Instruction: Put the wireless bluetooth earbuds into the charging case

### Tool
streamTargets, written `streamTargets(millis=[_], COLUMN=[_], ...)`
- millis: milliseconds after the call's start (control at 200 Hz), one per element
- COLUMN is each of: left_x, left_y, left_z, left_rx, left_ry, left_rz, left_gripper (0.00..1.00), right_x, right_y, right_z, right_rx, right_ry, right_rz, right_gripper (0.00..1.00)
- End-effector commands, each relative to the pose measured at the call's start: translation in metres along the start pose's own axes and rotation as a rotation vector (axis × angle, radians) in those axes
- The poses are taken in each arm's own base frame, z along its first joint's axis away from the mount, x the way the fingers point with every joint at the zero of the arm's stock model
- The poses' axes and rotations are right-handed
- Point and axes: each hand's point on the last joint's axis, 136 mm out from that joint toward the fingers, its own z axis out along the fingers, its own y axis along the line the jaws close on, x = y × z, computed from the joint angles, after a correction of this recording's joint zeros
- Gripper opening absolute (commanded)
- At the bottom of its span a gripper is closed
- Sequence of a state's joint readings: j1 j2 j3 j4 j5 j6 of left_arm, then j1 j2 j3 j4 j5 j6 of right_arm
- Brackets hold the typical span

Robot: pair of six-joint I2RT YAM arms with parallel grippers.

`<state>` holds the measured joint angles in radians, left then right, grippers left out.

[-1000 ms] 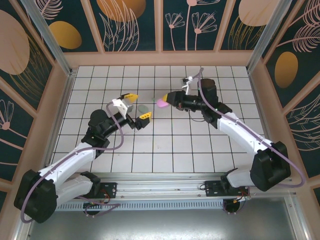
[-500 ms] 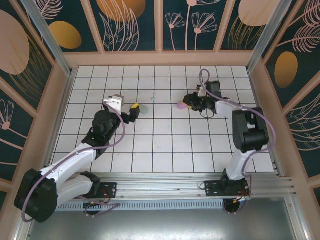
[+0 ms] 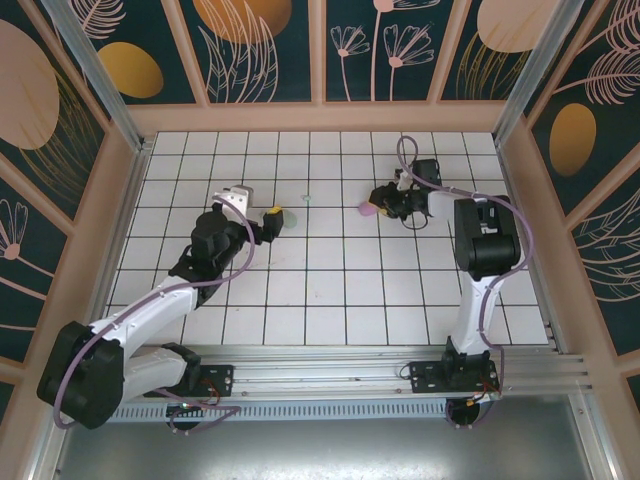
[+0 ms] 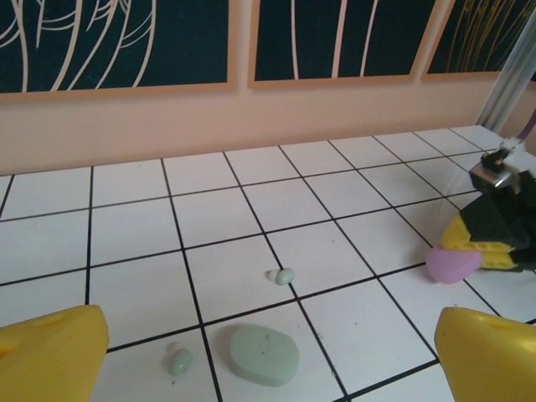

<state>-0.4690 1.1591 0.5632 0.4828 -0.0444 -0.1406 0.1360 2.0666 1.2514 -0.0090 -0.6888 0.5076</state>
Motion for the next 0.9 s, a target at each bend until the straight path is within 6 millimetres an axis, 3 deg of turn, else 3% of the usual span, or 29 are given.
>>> streamTargets(millis=[0, 195, 385, 576, 711, 806, 896], left_x=[-0.007, -0.006, -0.011, 0.012, 0.027, 0.032, 0.037], left_y=[-0.004, -0.005, 0.006, 0.015, 0.017, 0.018, 0.018], left_z=[0.002, -0.001, 0.001, -0.007, -0.023, -0.034, -0.042], left_rx=[0.027, 0.035, -0.042, -0.087, -0.085, -0.090, -0.089], left_ry=[0.010, 0.022, 0.045, 0.135, 0.165, 0.160, 0.167], left_rz=[-0.013, -0.046, -0.090, -0.045, -0.026, -0.049, -0.075], left_gripper=[0.99, 0.99, 0.99, 0.98, 0.99, 0.99, 0.98], right_x=[0.000, -0.006, -0.012, -0.002, 0.018, 0.041, 0.061], right_y=[-0.011, -0.015, -0.010, 0.015, 0.062, 0.105, 0.131], right_z=[0.004, -0.012, -0.044, -0.057, -0.035, -0.002, 0.036], right_rx=[0.024, 0.164, 0.335, 0.440, 0.409, 0.333, 0.292], right_ry=[0.024, -0.014, -0.078, -0.102, -0.085, -0.034, 0.037], right_rz=[-0.009, -0.031, -0.099, -0.207, -0.356, -0.495, -0.627], right_gripper=[0.37, 0.56, 0.60, 0.62, 0.62, 0.62, 0.62])
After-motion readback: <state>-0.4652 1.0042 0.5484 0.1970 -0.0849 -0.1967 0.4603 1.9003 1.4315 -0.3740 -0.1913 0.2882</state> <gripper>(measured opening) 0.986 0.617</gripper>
